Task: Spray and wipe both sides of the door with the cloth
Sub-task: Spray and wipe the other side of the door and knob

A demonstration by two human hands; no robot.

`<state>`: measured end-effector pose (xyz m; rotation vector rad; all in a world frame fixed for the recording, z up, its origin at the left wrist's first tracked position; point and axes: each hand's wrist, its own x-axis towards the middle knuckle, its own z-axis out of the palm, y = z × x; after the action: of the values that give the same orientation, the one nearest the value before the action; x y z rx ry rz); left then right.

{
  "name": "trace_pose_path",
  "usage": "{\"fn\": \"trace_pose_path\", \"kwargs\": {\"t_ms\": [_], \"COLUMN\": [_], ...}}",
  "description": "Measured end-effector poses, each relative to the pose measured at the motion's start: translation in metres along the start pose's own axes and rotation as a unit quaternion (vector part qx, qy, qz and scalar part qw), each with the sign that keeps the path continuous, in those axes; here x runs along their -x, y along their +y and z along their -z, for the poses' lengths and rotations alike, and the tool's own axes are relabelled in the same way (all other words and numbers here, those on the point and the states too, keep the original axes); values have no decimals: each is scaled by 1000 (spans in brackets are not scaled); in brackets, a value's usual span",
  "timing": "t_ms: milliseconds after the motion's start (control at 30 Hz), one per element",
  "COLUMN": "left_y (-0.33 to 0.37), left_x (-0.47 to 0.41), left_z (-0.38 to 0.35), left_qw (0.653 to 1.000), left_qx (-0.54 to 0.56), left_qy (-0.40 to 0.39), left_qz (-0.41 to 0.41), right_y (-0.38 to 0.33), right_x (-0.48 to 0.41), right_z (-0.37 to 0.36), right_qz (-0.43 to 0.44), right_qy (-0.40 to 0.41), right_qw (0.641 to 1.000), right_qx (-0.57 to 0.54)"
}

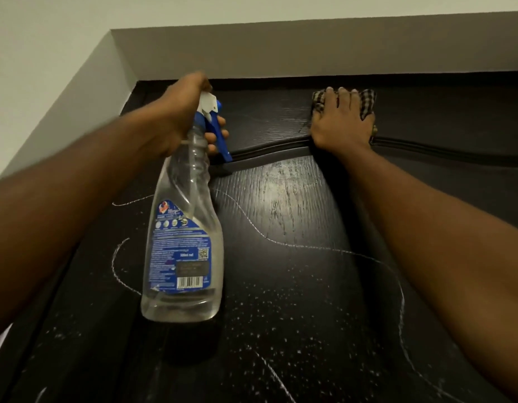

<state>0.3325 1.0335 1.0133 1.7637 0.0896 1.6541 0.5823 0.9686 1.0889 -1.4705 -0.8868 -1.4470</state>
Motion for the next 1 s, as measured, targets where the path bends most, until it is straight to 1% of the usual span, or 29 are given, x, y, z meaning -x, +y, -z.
{"fn": "trace_pose_path", "kwargs": {"t_ms": [167,300,367,433,500,600,633,667,700,733,800,833,867,900,933,967,1000], "left_y": [4,6,4,0,-4,-9,-11,-12,-14,-15,-15,-15,-16,-17,-17,-17,-17], "left_x": [-4,-9,-11,-14,-17,-20,-21,-22,-24,-24,-26,-26,-27,-27,-27,-28,-28], "left_z": [18,43,55,65,76,88,91,94,99,103,109,112,115,118,119,120,121], "left_qw": [1000,999,999,998,998,998,997,997,996,996,997,997,997,997,998,998,998], "left_qx": [-23,-44,-52,-59,-55,-69,-76,-81,-84,-86,-81,-77,-73,-69,-65,-62,-62], "left_qy": [-8,-7,-7,-4,0,6,9,12,15,16,17,17,19,21,21,23,23], "left_qz": [-4,-3,-1,1,7,6,5,5,5,6,8,7,5,3,1,0,2], "right_y": [-6,-27,-49,-79,-110,-122,-113,-102,-90,-79,-64,-65,-75,-92,-110,-128,-142], "right_x": [1,-6,-12,-14,-7,16,20,18,12,1,-19,-26,-27,-23,-16,-8,1], "right_z": [-4,-7,-15,-24,-33,-39,-36,-32,-28,-25,-21,-23,-29,-35,-41,-47,-52], "right_qz": [-19,-70,-49,18,136,318,364,391,390,351,199,111,36,-9,-12,34,123], "right_qy": [22,11,13,9,-15,-69,-82,-89,-88,-77,-23,7,27,38,40,32,9], "right_qw": [1000,997,999,1000,991,946,928,916,917,933,980,994,999,999,999,999,992], "right_qx": [5,-3,7,8,9,5,5,6,7,5,0,1,8,20,27,23,16]}}
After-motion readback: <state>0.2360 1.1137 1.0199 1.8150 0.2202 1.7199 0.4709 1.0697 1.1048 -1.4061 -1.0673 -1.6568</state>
